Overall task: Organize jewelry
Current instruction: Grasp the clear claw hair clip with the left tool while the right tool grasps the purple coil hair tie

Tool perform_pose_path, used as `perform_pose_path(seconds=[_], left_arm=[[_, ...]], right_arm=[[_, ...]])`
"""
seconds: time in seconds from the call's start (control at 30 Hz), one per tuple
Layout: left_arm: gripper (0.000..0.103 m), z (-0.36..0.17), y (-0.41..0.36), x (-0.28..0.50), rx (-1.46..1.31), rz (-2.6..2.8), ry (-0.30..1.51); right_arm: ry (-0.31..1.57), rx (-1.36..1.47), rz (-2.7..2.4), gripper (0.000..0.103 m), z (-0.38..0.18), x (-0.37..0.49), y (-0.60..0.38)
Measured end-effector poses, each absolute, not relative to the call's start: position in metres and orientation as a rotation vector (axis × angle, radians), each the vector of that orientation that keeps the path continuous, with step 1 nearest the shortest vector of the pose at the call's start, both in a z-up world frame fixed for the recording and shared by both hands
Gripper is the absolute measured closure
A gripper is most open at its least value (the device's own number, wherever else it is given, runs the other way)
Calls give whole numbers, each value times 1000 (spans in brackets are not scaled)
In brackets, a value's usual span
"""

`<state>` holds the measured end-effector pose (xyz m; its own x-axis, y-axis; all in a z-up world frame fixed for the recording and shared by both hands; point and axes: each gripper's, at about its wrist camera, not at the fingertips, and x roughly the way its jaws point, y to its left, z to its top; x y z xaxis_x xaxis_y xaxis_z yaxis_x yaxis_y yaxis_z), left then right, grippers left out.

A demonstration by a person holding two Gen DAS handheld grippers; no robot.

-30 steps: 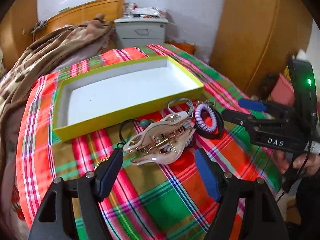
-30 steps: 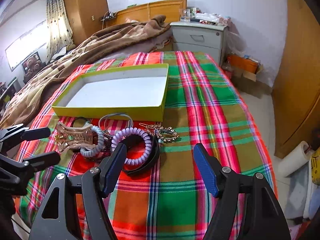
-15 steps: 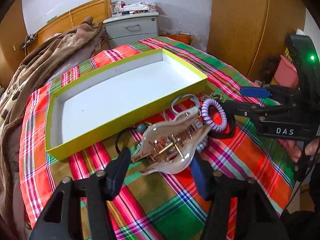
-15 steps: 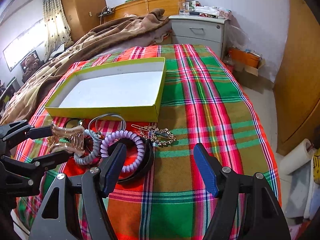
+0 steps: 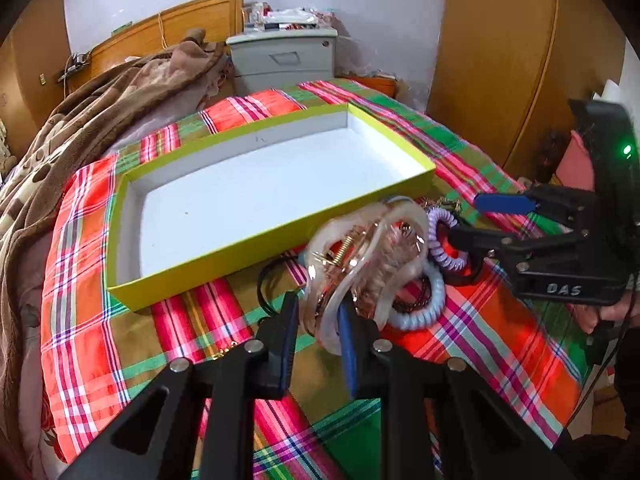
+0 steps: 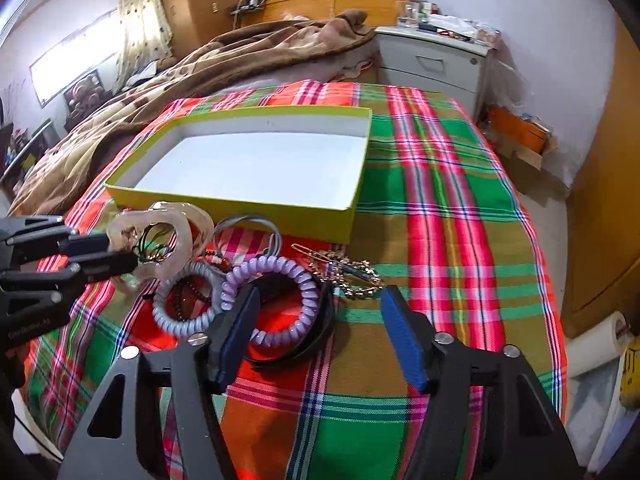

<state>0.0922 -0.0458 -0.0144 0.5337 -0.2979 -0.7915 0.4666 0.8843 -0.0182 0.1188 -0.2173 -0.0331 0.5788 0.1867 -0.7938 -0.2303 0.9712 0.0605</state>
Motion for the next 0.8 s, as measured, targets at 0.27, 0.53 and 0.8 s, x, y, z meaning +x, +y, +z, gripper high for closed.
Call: perform_pose_path(seconds=[0.27,0.53,0.8], left_arm=[[90,-1,-34,88,176,-440,863],[90,0,-27,86,155,-420,859],[90,4,-21,84,136,-398,855]], right_arm=[[912,-111,313,61,-35,124,-205],[911,-120,321,82,-35,127,-207],[900,-110,313,89,-31,121,-213]])
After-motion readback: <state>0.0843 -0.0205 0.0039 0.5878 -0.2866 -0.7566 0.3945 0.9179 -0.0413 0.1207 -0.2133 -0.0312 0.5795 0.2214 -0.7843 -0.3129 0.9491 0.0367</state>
